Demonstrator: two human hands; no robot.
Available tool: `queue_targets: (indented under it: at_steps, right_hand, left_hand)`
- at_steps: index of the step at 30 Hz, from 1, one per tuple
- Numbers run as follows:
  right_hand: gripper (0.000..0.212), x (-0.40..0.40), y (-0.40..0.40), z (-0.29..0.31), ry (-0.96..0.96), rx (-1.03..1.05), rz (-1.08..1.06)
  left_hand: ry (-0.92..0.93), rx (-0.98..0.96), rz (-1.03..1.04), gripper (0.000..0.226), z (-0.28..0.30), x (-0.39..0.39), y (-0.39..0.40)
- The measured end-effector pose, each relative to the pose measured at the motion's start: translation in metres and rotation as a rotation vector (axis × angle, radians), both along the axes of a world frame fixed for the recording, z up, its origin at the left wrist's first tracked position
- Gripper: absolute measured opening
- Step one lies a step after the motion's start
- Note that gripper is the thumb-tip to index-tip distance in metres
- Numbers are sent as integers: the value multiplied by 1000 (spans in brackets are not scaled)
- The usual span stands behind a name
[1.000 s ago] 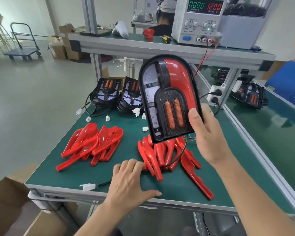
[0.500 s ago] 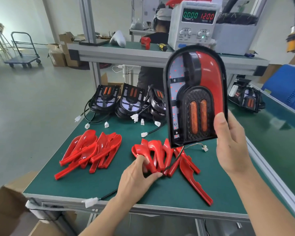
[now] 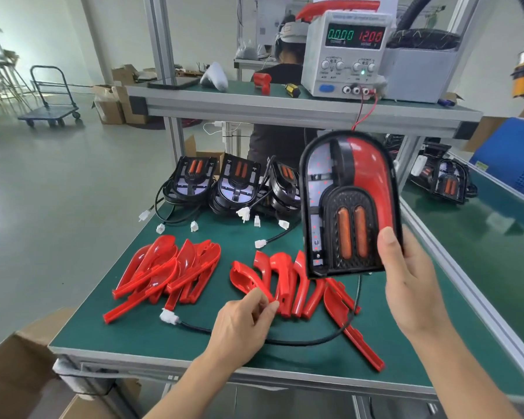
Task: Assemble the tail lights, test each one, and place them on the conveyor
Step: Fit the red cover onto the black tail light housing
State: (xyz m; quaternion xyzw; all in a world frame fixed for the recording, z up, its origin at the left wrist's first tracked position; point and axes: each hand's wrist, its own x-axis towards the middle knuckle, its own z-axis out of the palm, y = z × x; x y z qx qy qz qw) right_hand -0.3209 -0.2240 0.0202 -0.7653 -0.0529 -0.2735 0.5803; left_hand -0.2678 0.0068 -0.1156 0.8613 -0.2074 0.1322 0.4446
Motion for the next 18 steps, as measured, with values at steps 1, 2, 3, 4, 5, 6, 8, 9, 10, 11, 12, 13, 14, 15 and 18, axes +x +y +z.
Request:
queue_targets:
  at_steps: [1,2,3,4,5,6,8,9,10,11,12,13,14,15,18]
  right_hand:
    - [49,2,3,-7,52,51,7]
    - [46,5,5,-16,102,103,17]
    - [42,6,8,-24,148,141,18]
    - [40,7,11,-32,189,161,4]
    - [38,8,14,-39,221,171,-20]
    - [36,7,15,-45,246,182,-47]
    - [32,5,17,-56,291,204,-83]
    - [33,3,18,-60,316,213,-92]
    - [34,0,18,-64,345,217,-95]
    - [36,-3,19,-67,375,215,-93]
    - [38,-7,20,-71,402,208,-88]
    - [40,-11,22,-74,417,193,-94]
    - [42,-14,24,-77,423,168,-115]
    - [42,-17,26,-80,421,135,-135]
    - [38,-21,33,-88,420,60,-142]
  left_hand:
    - [4,5,-19,32,0,-1,1]
    - [6,6,-42,32,0,-3,2]
    - [9,4,-67,31,0,-4,2]
    - [11,-3,-92,29,0,-7,3]
    - [15,-17,-110,28,1,-8,3]
    - [23,-38,-118,26,1,-10,4]
    - [47,-86,-108,26,2,-10,7]
    - [50,-97,-104,28,1,-9,8]
    - [43,-93,-109,29,1,-9,9]
    - [27,-76,-125,29,1,-10,10]
    - [4,-54,-147,29,2,-12,10]
    - [-22,-35,-164,30,3,-13,9]
    - [-44,-23,-169,30,3,-13,9]
    - [-57,-19,-163,30,4,-13,8]
    - [-65,-29,-115,30,6,-11,7]
